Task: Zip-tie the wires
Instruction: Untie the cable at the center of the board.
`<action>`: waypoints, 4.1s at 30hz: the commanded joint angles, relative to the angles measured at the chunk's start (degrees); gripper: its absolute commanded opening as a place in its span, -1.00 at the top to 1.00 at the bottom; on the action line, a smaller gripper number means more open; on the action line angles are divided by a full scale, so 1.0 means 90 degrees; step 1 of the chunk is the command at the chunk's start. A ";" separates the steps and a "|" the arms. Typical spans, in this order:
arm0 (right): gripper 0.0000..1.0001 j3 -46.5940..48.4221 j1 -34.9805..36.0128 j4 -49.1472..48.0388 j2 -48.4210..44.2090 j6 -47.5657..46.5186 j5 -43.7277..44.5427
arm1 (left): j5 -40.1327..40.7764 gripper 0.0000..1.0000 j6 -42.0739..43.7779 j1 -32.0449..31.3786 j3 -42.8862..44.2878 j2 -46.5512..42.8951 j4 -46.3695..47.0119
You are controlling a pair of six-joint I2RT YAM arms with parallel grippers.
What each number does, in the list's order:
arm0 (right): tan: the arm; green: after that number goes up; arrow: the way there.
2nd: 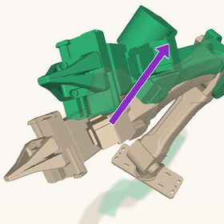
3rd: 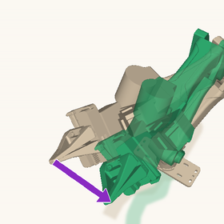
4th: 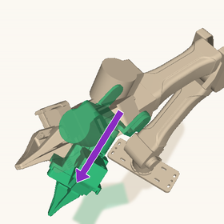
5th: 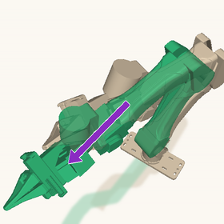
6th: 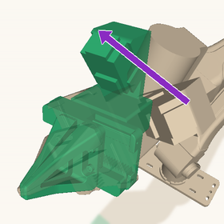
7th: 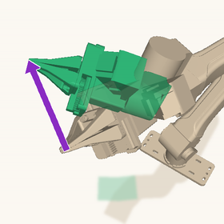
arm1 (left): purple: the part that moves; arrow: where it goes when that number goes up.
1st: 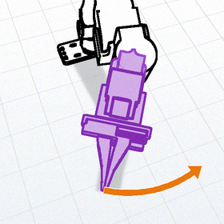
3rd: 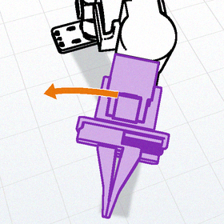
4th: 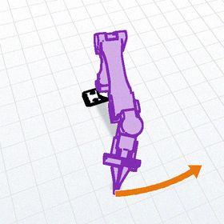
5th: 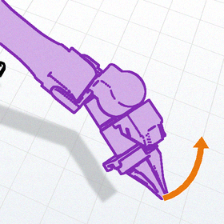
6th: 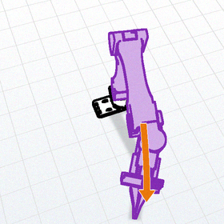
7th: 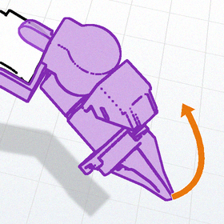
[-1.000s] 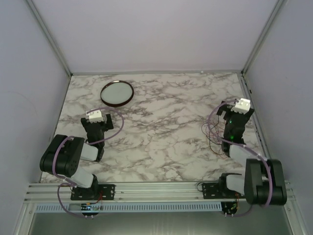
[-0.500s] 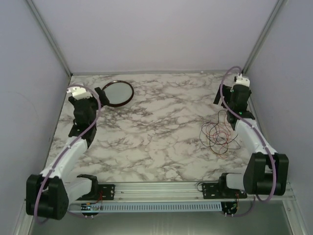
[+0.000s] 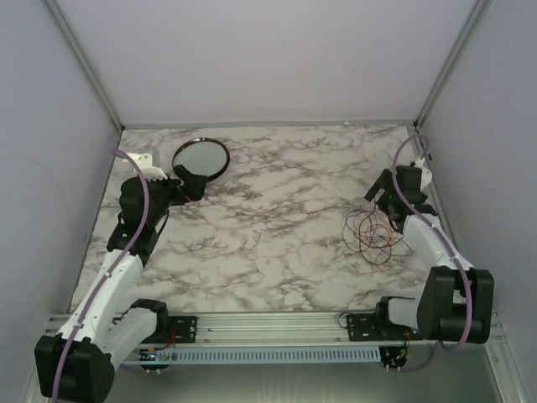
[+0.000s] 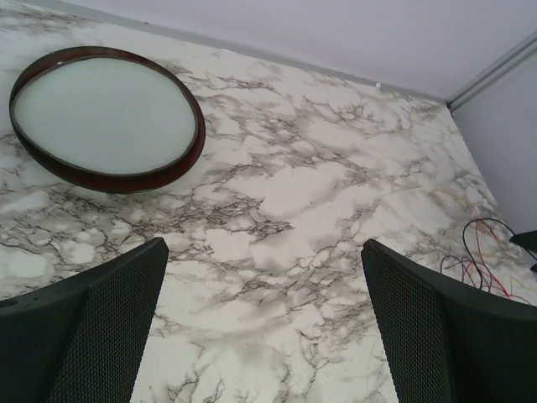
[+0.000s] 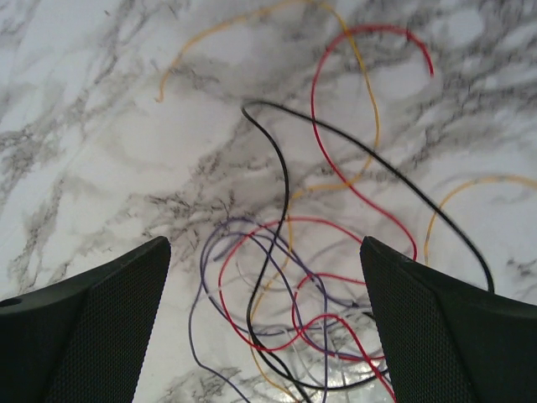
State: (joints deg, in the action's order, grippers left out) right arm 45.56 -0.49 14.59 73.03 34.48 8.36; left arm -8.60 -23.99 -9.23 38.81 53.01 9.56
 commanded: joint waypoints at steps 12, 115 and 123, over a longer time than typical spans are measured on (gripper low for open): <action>-0.88 0.0248 -0.0499 -0.1620 0.1299 0.1139 0.0098 | -0.0557 -1.00 -0.0174 -0.0055 -0.0266 -0.0125 -0.0068; 1.00 0.4887 0.1245 0.2040 -0.1032 -0.2042 -0.2036 | -0.2003 -1.00 -0.0312 -0.2079 0.2997 0.2676 0.2085; 1.00 0.4540 0.1238 0.2214 -0.1260 -0.2412 -0.2664 | -0.1923 -1.00 0.0222 -0.2611 0.4436 0.4261 0.2205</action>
State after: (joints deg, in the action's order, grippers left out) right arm 86.78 10.17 33.89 63.00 15.31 -10.41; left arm -26.94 -26.44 -30.81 72.75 87.11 25.78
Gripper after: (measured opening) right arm 0.005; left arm 0.997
